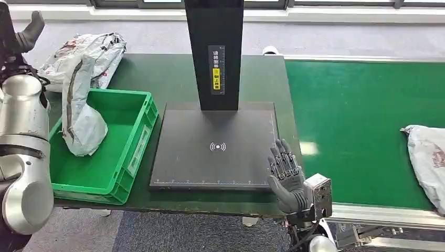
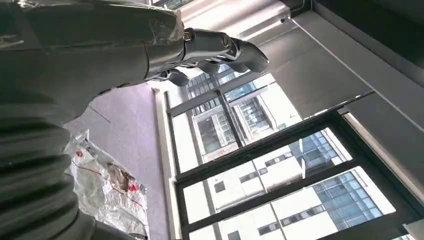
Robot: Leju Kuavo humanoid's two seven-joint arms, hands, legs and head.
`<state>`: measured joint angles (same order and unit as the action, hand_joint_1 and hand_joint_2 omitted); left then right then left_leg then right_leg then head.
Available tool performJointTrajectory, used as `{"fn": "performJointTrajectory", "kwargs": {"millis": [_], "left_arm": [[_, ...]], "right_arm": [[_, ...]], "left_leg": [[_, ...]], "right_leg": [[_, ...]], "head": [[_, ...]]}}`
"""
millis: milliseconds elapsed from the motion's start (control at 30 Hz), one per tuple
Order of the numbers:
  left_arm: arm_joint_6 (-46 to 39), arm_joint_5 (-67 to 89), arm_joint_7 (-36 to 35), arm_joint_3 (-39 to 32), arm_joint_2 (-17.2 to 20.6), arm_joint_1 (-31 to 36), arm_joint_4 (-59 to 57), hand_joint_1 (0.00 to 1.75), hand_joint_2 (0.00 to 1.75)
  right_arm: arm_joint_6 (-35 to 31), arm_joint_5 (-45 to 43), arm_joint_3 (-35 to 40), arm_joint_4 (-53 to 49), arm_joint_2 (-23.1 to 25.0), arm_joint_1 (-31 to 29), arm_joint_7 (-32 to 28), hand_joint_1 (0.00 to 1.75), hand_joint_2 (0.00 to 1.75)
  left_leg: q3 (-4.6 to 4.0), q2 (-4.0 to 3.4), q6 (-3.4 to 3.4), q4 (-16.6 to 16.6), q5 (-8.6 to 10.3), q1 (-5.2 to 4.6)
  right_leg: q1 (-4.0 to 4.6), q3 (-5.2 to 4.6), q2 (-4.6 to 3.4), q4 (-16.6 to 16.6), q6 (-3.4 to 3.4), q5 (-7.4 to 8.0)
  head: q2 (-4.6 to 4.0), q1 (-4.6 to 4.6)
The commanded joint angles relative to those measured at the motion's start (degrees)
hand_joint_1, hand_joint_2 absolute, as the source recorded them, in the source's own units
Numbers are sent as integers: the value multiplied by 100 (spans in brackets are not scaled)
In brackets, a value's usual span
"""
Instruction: Moved the parcel from conveyor to table for the left to box.
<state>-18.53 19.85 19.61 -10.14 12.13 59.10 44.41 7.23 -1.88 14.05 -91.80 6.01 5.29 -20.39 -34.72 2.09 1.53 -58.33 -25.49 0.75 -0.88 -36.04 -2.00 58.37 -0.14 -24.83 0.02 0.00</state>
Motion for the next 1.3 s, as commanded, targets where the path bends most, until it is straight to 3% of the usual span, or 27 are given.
{"fn": "performJointTrajectory", "kwargs": {"millis": [33, 300, 333, 700, 733, 800, 833, 867, 967, 1067, 1200, 1300], "left_arm": [[42, -9, -6, -94, -121, 156, -332, 0, 175], [183, -90, -41, -75, -116, 129, -297, 0, 175], [209, -90, -56, -44, -127, 109, -283, 0, 0], [869, -516, -280, 392, -210, -42, -42, 0, 0], [2226, -1398, -381, 290, -347, -503, 270, 0, 0], [2876, -2042, -284, 247, -663, -1251, 769, 0, 0], [3001, -2260, -218, 411, -875, -1832, 1157, 0, 0], [3082, -2366, -136, 599, -1006, -2196, 1376, 0, 175], [3310, -2705, 7, 1136, -1432, -3145, 1963, 0, 175], [3386, -3018, 150, 1695, -1646, -3933, 2641, 0, 175], [3611, -3471, 268, 2086, -1495, -4811, 3590, 0, 175], [3767, -3568, 509, 2048, -1635, -5478, 4078, 0, 175]], "right_arm": [[15, -6, -42, 97, -127, -50, 28, 0, 175], [23, 0, -46, 99, -136, -46, 28, 0, 175], [25, 5, -45, 102, -153, -42, 27, 0, 175], [-14, 52, -188, 11, -189, 35, 17, 0, 175], [-518, 461, -687, 297, -194, -31, 437, 0, 175], [-937, 1057, -1477, 737, -289, -307, 659, 0, 175], [-780, 1357, -2077, 915, -384, -452, 732, 0, 175], [-718, 1670, -2497, 1032, -434, -571, 835, 0, 175], [-761, 2598, -3524, 1924, -843, -1310, 1277, 0, 175], [-1240, 3793, -3927, 3835, -1905, -2439, 1597, 0, 175], [-1489, 4962, -3580, 5851, -3227, -3513, 1981, 0, 175], [-1647, 5559, -3208, 6678, -3387, -4153, 2293, 0, 175]], "left_leg": [[8, -4, -6, 3, -1, -1], [19, -8, -8, 10, -2, 2], [15, -6, -7, 7, -2, 2], [5, 5, -5, 2, 0, 0], [13, 2, -8, 7, -1, 1], [38, -2, -13, 30, 5, -6], [45, 7, -13, 36, 8, -16], [58, 8, -19, 50, 13, -15], [59, 14, -29, 41, 6, -40], [63, -15, -43, 37, -2, -40], [38, -27, -69, -4, -27, -62], [27, -49, -90, -15, -41, -69]], "right_leg": [[2, 12, 16, -5, 0, -3], [7, 25, 26, -14, -1, -3], [7, 21, 23, -12, -1, -3], [3, 12, 24, -6, 1, -3], [6, 22, 32, -12, 1, -4], [0, 44, 31, -34, 4, 1], [-11, 49, 28, -34, 7, 1], [-9, 68, 41, -54, 9, 6], [-32, 70, 40, -48, 19, 2], [-34, 81, 17, -68, 32, 9], [-60, 55, 4, -43, 56, 6], [-77, 39, -25, -26, 71, -2]], "head": [[-2, 0], [-2, 0], [-2, 0], [0, 0], [-2, 0], [0, 0], [-2, 0], [0, 0], [-2, 0], [0, 0], [-2, 0], [-2, 2]]}}
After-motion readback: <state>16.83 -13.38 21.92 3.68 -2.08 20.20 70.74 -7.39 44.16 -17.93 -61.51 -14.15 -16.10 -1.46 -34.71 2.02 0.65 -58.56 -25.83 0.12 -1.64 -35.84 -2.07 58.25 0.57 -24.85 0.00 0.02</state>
